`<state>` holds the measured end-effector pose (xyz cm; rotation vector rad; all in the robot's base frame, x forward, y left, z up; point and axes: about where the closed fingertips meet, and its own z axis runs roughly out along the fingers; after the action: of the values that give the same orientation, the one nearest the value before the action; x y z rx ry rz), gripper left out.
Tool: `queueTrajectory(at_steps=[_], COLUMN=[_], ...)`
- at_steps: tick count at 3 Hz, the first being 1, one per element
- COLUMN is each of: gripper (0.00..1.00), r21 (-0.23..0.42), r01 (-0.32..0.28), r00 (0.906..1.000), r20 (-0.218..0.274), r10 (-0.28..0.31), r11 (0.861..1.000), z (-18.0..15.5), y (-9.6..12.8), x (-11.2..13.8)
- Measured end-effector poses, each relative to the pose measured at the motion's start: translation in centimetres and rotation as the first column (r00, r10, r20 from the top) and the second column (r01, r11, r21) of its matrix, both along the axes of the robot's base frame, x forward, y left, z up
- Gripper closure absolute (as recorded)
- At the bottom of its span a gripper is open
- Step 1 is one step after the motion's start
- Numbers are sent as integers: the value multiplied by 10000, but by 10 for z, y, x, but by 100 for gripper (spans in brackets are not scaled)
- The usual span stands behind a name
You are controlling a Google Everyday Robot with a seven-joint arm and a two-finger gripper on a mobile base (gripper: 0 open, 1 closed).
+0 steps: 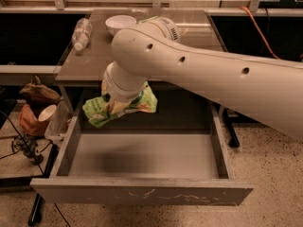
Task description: Pick green rice chip bag from top drawer and place on counter
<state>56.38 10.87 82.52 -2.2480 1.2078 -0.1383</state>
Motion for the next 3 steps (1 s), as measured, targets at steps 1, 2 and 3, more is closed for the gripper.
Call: queueTrajectory(at_steps=[1, 2, 3], gripper=[100, 100, 100], r21=[-292, -684, -562], r01=[-28, 408, 1220], r00=[9969, 9834, 9726], r20=[784, 1794, 2056], r10=[51, -280, -1080], r11=[9996, 9968, 9909], z=[24, 58, 65], y=[-8, -31, -64], x=[30, 81, 119])
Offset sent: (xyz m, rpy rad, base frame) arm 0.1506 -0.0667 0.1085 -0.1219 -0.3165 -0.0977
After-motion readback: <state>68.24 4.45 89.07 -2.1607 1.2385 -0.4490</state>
